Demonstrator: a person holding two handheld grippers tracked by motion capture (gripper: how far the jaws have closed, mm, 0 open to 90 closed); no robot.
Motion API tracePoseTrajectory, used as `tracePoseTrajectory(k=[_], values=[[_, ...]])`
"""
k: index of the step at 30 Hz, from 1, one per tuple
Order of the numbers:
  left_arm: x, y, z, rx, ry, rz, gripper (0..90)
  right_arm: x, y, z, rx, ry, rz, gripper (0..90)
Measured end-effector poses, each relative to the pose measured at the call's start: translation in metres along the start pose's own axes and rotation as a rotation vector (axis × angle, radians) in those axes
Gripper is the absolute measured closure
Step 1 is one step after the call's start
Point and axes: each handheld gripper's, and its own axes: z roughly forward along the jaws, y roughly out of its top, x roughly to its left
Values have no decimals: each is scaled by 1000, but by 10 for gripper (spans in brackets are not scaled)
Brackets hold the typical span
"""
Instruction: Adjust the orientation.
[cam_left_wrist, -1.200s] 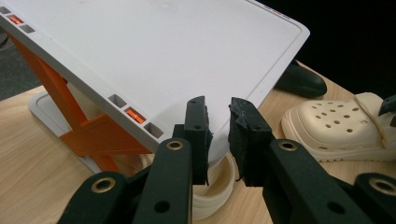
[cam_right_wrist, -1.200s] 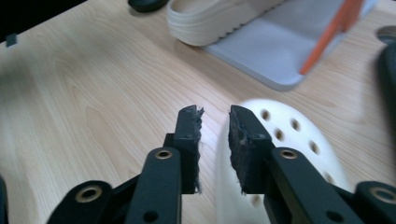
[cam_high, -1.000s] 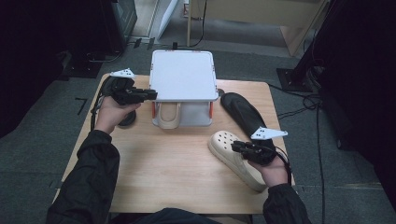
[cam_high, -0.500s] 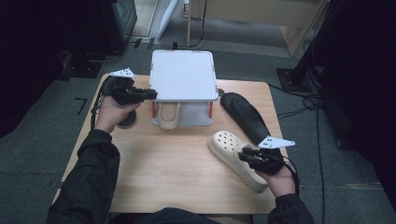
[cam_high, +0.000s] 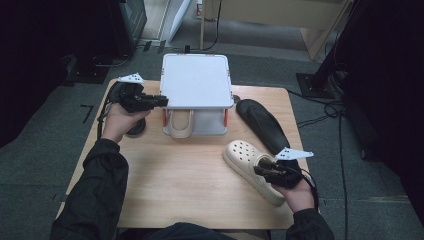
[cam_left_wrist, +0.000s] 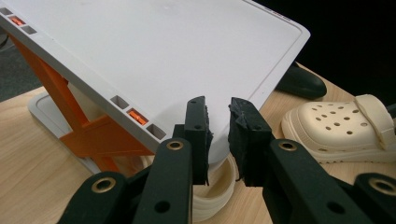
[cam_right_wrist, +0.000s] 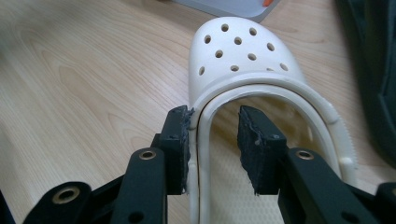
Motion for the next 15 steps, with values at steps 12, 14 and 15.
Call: tracePoseTrajectory(k=[12, 14, 15], values=[[0, 0, 0, -4, 1, -3, 777, 14, 3, 21, 78, 0, -11, 676], [0, 0, 0, -5, 0, -2, 777, 12, 4, 22, 78, -20, 5, 765], [0, 0, 0, -5, 1, -3, 778, 9, 5, 21, 75, -15, 33, 770]])
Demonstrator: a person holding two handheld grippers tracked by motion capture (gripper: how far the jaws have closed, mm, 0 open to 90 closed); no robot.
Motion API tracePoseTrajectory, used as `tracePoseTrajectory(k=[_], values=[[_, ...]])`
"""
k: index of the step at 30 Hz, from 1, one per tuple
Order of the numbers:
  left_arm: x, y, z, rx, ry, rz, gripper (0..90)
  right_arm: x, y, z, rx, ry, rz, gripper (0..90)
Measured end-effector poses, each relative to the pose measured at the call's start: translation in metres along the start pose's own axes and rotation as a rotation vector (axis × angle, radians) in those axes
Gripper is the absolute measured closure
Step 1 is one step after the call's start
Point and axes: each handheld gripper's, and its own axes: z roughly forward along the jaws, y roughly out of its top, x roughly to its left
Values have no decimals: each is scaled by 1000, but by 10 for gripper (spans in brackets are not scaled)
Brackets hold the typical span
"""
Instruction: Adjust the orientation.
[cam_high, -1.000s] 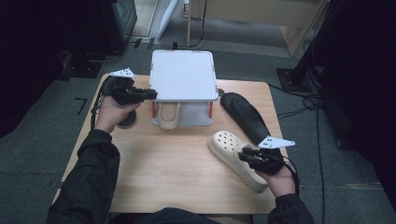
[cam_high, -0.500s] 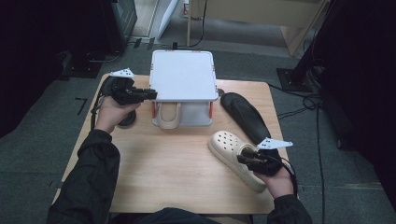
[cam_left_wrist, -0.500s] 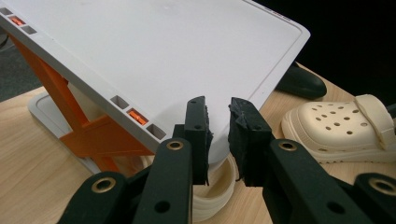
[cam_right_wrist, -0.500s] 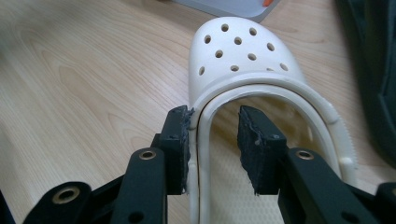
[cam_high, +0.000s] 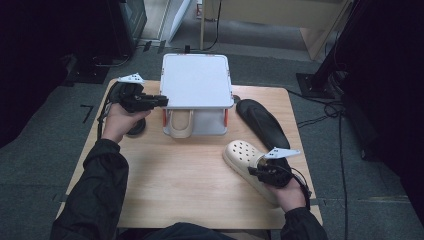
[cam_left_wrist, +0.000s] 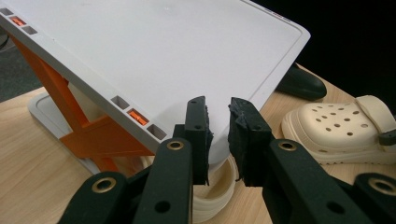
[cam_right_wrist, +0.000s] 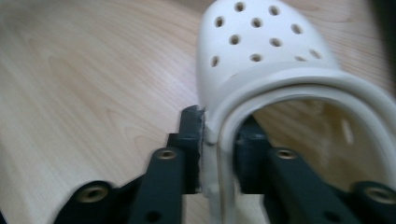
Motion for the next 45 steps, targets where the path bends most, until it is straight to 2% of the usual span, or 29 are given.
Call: tracePoseTrajectory(k=[2, 3, 8, 13, 18, 21, 24, 28, 32, 37, 41, 45], values=[[0, 0, 0, -2, -1, -1, 779, -2, 2, 0, -4, 25, 37, 774], [0, 0, 0, -3, -1, -2, 779, -1, 3, 0, -9, 21, 39, 774], [0, 0, 0, -4, 3, -3, 779, 8, 14, 8, -32, 18, 26, 774], [0, -1, 0, -5, 2, -4, 779, 18, 28, 23, -59, 23, 7, 772], [0, -1, 0, -7, 1, -3, 779, 27, 40, 41, -58, 35, -6, 772], [0, -1, 0, -9, 1, -2, 779, 31, 46, 48, -56, 27, -7, 771], [0, -1, 0, -9, 1, -2, 779, 33, 49, 56, -59, 38, -4, 770], [0, -1, 0, -10, -1, -1, 780, 37, 50, 62, -53, 39, -27, 758], [1, -1, 0, -11, -2, 1, 780, 36, 48, 56, -76, 34, -53, 670], [1, -1, 0, -12, -2, 1, 779, 31, 44, 39, -111, 51, -64, 663], [0, -1, 0, -12, 0, 0, 779, 27, 40, 24, -141, 27, -84, 725], [0, -2, 0, -14, 0, 1, 779, 22, 34, 20, -112, -12, -109, 791]])
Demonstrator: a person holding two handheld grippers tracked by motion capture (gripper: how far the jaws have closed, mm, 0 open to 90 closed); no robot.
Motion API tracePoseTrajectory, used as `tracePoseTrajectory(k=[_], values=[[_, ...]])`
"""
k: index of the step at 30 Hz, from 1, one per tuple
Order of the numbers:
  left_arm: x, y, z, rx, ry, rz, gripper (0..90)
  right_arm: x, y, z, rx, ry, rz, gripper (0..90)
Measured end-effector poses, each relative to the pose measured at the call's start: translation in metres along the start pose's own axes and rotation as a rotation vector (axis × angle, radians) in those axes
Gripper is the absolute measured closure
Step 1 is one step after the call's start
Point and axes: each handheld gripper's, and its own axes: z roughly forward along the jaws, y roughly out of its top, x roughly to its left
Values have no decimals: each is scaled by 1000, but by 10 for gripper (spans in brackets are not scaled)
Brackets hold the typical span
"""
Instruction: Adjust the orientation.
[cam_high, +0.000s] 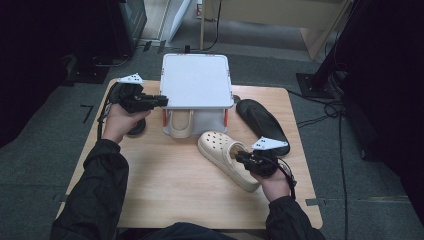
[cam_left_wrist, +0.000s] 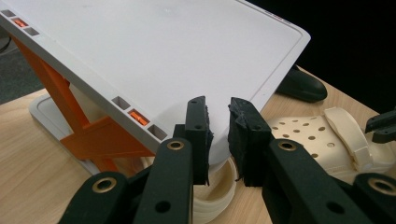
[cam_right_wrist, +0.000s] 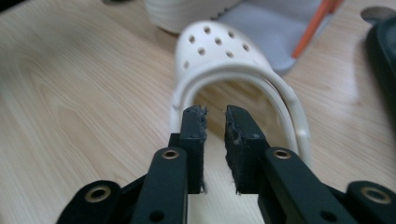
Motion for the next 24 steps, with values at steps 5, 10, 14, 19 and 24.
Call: tracePoseTrajectory(k=[5, 10, 14, 19, 24], values=[[0, 0, 0, -4, -3, 1, 779, -1, -6, 9, 64, 7, -11, 795], [0, -1, 0, -5, -2, 1, 779, 6, -4, 15, 88, 12, -45, 798], [0, -1, 0, -5, -2, 2, 780, 4, -2, 13, 71, 2, -38, 802], [0, -1, 0, -7, -2, 2, 780, 0, -4, 12, 91, -25, -32, 810], [0, -1, 0, -8, -2, 0, 780, 1, -6, 20, 126, 8, -26, 811]])
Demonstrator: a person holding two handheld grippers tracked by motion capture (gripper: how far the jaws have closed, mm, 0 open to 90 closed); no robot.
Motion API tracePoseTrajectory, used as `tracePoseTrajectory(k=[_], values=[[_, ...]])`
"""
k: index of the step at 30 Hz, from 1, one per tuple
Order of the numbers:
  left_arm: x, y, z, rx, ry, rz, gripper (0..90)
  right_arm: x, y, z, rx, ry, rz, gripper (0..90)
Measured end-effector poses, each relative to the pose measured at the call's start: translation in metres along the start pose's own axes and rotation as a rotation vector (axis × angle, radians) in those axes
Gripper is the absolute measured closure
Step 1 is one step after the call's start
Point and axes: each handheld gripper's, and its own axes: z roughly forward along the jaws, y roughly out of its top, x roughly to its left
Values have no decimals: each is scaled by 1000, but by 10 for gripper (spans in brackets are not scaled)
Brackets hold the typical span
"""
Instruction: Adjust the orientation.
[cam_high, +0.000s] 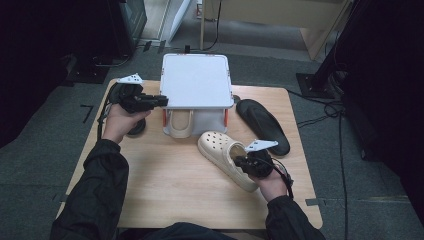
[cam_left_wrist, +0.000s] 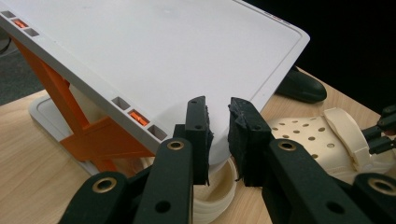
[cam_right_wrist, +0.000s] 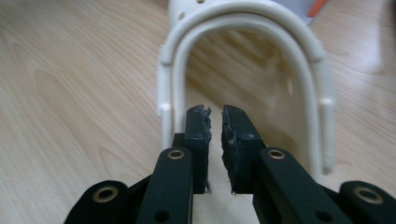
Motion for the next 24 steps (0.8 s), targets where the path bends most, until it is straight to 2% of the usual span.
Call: tracePoseTrajectory(k=[3, 7, 14, 21, 24], values=[[0, 0, 0, 0, -1, 0, 780, 5, 3, 1, 3, -14, -24, 814], [0, 0, 0, -1, 0, -1, 781, 5, 5, 0, -21, 5, 10, 822], [0, 0, 0, -2, 0, -1, 781, 12, 13, 4, -36, 23, 13, 816], [1, 0, 0, -2, -2, -1, 782, 21, 19, 11, -37, 29, -8, 798], [0, 0, 0, -3, -1, -1, 783, 25, 20, 14, -36, 38, 2, 791]])
